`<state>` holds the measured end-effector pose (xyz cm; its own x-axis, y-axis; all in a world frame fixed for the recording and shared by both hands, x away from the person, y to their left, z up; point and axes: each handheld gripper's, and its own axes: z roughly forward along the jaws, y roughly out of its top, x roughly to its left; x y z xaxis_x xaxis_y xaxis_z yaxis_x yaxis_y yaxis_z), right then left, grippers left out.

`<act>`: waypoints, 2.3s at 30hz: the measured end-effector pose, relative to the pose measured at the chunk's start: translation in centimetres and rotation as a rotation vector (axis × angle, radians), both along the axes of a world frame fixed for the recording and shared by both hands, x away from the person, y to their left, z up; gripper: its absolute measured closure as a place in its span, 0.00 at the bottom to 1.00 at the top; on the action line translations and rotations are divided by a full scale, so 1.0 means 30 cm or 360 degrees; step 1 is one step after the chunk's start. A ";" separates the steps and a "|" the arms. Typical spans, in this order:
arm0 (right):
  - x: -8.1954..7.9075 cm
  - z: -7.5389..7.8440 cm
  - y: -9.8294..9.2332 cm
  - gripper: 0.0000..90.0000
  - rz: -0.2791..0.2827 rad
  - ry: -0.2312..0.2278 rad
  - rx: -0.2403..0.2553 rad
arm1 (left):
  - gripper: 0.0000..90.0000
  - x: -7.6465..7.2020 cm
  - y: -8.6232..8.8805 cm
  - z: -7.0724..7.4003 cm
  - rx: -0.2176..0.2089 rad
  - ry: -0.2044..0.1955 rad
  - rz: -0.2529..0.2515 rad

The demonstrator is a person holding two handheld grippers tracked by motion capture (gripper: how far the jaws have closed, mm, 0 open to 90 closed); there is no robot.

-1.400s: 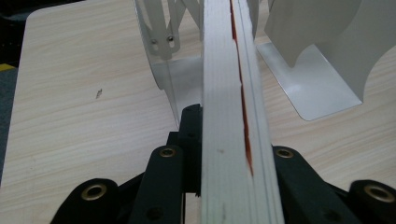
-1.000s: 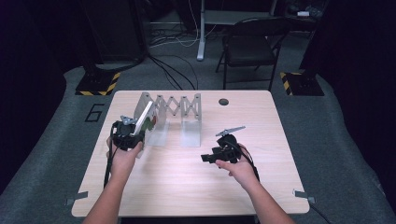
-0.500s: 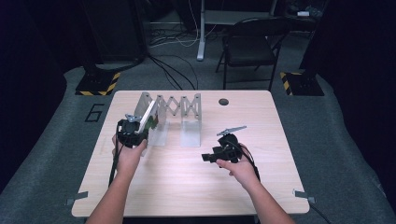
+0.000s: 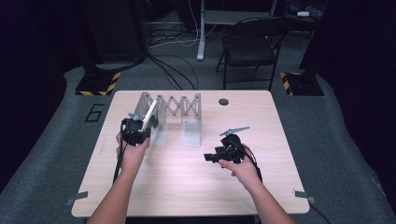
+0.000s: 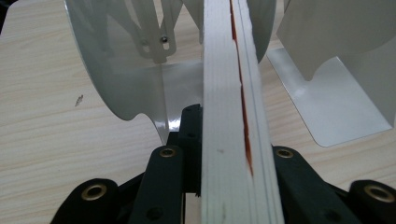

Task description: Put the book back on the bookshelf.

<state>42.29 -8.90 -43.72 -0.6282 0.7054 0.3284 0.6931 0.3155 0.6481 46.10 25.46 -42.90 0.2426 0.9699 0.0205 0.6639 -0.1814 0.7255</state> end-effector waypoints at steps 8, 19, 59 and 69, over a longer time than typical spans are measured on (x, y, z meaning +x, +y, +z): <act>-0.013 -0.001 -0.018 0.39 -0.0028 0.0026 -0.0001 | 0.84 0.017 -0.006 -0.015 0.0003 0.0000 0.0016; -0.021 0.010 -0.047 0.39 -0.0074 0.0000 0.0016 | 0.84 0.033 -0.022 -0.029 0.0025 0.0004 0.0013; -0.027 0.003 -0.057 0.40 -0.0086 0.0008 0.0014 | 0.78 0.065 -0.057 -0.079 0.0067 -0.0001 0.0048; -0.023 -0.005 -0.054 0.40 -0.0072 0.0001 0.0004 | 0.75 0.055 -0.041 -0.075 0.0067 0.0000 0.0045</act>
